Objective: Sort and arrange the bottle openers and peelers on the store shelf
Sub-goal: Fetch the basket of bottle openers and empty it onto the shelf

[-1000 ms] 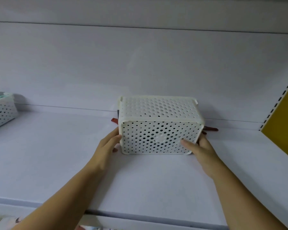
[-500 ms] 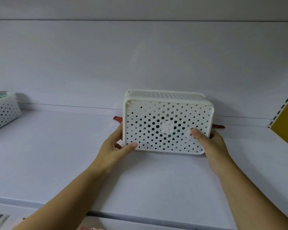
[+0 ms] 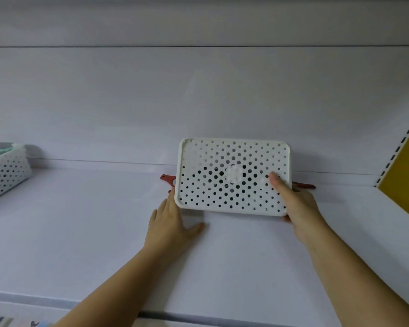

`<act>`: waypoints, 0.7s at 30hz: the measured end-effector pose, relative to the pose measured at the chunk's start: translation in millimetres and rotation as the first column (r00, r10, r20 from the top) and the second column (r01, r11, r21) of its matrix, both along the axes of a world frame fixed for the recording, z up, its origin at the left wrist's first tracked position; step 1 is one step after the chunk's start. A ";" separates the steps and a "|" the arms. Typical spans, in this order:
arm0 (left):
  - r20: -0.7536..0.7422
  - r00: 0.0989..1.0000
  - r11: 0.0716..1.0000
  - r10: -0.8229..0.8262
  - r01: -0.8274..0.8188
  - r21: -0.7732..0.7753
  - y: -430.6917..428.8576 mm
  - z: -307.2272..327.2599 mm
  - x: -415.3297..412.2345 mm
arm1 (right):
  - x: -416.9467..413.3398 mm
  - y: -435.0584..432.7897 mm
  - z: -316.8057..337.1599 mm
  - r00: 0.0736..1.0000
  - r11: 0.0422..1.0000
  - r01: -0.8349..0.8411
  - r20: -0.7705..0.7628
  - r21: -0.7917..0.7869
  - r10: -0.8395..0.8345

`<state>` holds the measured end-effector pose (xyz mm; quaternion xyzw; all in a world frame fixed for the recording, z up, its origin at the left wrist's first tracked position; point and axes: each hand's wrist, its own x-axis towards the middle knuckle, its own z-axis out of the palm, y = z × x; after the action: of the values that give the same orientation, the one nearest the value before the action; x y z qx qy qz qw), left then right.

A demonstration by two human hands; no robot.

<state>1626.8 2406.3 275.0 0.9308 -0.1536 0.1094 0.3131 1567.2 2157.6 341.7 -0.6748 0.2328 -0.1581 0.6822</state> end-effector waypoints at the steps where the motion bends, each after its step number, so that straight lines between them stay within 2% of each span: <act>1: -0.010 0.999 0.999 0.043 -0.043 0.010 0.3 -1.2 2.3 | 2.2 3.3 5.2 0.999 0.999 -0.026 -0.033 -0.031 0.025; 3: -0.057 0.992 0.991 0.117 -0.120 -0.052 0.6 -1.1 5.1 | 7.2 11.4 16.7 0.990 0.995 -0.076 -0.121 -0.059 0.068; 5: -0.098 0.989 0.951 0.115 -0.138 -0.277 3.6 3.8 3.9 | 13.7 21.9 25.9 0.975 0.993 -0.118 -0.193 -0.027 0.111; 8: -0.086 0.993 0.802 0.077 -0.114 -0.586 14.4 15.0 0.3 | 23.9 44.5 35.0 0.958 0.990 -0.139 -0.247 0.040 0.144; 11: -0.066 0.992 0.655 0.107 -0.120 -0.746 23.8 23.5 -5.4 | 37.9 67.8 39.7 0.951 0.990 -0.129 -0.274 0.056 0.139; 15: -0.089 0.965 0.567 0.245 -0.217 -0.795 33.0 23.8 -5.7 | 52.3 93.1 43.8 0.941 0.985 -0.156 -0.290 0.079 0.172; 17: -0.062 0.973 0.526 0.223 -0.174 -0.833 36.0 25.9 -7.6 | 55.2 94.5 46.7 0.933 0.984 -0.158 -0.314 0.077 0.175; 19: -0.001 0.984 0.561 0.179 -0.103 -0.821 35.7 29.3 -12.6 | 53.0 83.5 53.8 0.927 0.988 -0.146 -0.341 0.053 0.155; 21: 0.041 0.994 0.651 0.104 -0.037 -0.758 32.7 30.3 -13.3 | 47.2 64.3 61.2 0.929 0.993 -0.113 -0.351 0.023 0.114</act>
<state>1613.5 2439.0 305.3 0.7164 -0.0703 0.2131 0.6606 1614.4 2221.8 402.9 -0.7037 0.3119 0.0049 0.6383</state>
